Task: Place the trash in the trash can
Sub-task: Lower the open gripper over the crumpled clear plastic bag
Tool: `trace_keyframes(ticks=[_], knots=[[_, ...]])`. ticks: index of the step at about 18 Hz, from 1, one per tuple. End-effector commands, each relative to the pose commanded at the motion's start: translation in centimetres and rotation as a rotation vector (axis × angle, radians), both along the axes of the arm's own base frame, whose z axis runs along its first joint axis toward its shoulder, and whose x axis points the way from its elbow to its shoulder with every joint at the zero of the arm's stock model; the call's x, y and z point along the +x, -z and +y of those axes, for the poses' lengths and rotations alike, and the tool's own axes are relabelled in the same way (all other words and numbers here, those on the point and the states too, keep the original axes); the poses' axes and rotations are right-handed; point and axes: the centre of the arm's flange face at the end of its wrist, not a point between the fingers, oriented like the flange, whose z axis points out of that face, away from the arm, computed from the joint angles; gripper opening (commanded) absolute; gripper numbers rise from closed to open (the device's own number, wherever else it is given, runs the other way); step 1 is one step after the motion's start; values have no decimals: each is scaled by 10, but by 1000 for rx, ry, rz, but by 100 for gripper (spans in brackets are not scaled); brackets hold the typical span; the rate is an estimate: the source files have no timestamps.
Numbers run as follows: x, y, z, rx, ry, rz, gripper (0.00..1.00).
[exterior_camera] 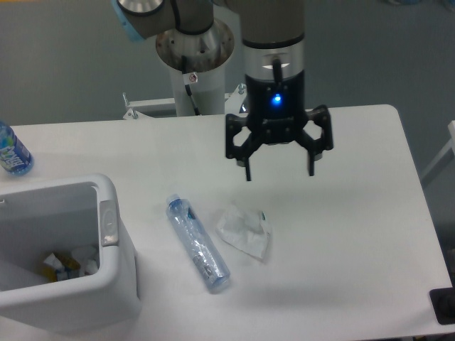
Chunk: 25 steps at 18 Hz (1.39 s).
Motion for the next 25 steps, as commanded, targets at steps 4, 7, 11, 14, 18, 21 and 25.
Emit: trace_keyframes(ticks=[4,7,11,14,18,21,25], knots=[[0,25,-4,-68,9,-3,100],[5,61,-8,-113,0,-56,100],[13,114,-13,-176,-1,-132,100],[21,150,-12,-209,10,-184,100],[31,206,8,-249,36,-228,100],[32,232,14,-256,19,-246,100],[35,269,12,-298,17,-296,100]])
